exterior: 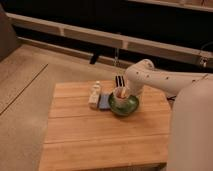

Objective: Pick up the ceramic cup

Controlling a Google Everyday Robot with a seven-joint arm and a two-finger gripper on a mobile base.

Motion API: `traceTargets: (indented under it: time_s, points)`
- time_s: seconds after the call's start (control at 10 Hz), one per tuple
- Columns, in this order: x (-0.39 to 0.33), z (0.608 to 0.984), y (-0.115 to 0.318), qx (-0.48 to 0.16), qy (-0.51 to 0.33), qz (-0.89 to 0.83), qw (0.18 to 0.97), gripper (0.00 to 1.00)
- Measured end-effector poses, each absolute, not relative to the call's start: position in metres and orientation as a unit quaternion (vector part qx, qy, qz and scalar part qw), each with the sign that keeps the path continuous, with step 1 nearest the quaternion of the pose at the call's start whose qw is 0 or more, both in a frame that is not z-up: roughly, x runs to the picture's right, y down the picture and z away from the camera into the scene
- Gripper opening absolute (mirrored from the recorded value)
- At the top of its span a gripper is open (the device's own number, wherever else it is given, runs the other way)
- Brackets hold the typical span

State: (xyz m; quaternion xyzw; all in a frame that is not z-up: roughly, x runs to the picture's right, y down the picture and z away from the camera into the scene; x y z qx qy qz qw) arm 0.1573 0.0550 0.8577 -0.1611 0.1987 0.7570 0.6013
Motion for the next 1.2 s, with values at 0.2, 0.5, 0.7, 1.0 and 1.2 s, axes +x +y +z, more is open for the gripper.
traceTargets:
  time_s: [0.2, 0.5, 0.7, 1.0, 1.2]
  points:
    - [0.155, 0.864, 0.055, -0.168, 0.201, 0.754, 0.602, 0.23]
    - [0.157, 0.862, 0.039, -0.161, 0.201, 0.753, 0.606, 0.0]
    - [0.137, 0.846, 0.001, -0.147, 0.187, 0.746, 0.622, 0.0]
    - [0.063, 0.786, -0.084, -0.105, 0.155, 0.699, 0.69, 0.0]
    - [0.037, 0.751, -0.117, -0.076, 0.15, 0.672, 0.721, 0.0]
